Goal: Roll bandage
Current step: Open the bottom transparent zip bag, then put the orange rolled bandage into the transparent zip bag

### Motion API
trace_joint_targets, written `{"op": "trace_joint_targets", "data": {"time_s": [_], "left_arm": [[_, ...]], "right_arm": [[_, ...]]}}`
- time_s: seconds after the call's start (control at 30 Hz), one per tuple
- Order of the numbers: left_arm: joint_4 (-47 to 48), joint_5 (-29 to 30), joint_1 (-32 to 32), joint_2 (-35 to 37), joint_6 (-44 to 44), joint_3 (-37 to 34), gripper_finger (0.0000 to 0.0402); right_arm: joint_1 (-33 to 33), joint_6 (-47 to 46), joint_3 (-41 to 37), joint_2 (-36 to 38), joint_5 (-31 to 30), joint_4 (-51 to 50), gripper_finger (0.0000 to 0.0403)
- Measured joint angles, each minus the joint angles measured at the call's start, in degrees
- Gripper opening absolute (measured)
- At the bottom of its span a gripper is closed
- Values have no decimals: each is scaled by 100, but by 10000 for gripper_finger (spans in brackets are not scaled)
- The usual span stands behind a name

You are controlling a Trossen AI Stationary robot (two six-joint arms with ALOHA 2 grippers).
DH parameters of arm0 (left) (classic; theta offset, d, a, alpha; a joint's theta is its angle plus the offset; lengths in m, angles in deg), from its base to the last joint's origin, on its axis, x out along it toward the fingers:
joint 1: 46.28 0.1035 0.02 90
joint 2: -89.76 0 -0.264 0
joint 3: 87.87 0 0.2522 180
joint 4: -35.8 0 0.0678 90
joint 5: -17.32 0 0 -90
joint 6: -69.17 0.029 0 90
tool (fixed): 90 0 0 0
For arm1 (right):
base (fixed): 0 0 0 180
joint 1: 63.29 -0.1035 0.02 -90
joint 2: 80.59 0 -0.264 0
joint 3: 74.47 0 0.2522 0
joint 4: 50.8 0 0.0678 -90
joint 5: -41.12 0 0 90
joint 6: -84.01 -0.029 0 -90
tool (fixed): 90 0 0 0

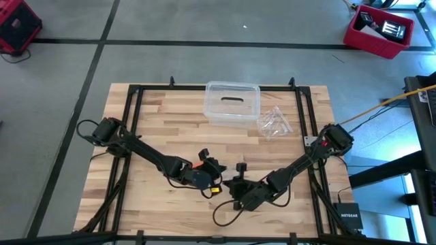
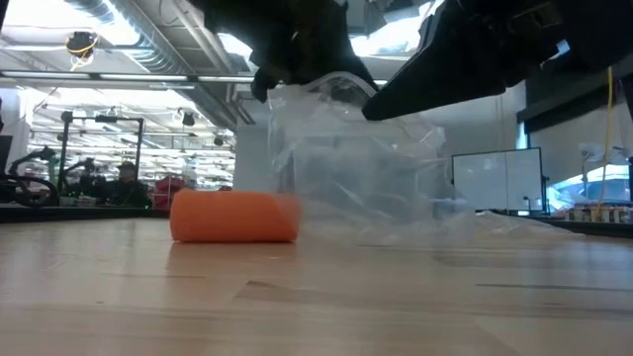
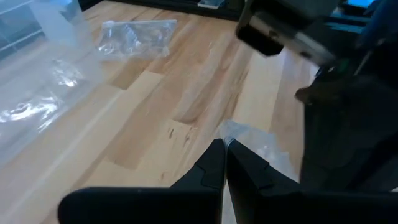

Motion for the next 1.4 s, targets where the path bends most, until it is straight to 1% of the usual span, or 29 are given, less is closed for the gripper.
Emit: {"op": "trace_joint_targets", "data": {"time_s": [0.2,0.33,0.43,0.53,0.67,0.8,0.93,1.03,1.17,1.33,1.4], "left_arm": [[-164,-18,-4,3,55,-74,5],[-188,-18,-13,107,299,-68,5],[-199,-17,-15,123,320,-63,5],[-177,-16,-15,123,303,-63,5],[-185,-16,-15,131,350,-63,5],[-211,-13,-15,160,466,-61,5],[-182,-12,7,181,544,-61,5],[-159,31,13,283,677,-59,5],[73,101,11,554,1004,31,5],[502,180,-1,1088,1072,48,5],[673,240,-2,1304,1048,48,5]], "right_arm": [[5,-11,2,-73,20,260,7],[4,-126,2,-73,170,307,21],[35,-373,51,-73,35,352,40],[91,-517,79,-39,168,396,79],[75,-601,79,29,275,342,151],[-33,-644,81,386,579,239,218],[-285,-792,81,893,704,-103,257],[-554,-796,87,1272,663,-266,268],[-889,-718,87,1533,657,-421,270],[-1188,-647,82,1567,560,-579,271],[-1259,-645,81,1516,368,-577,271]]}}
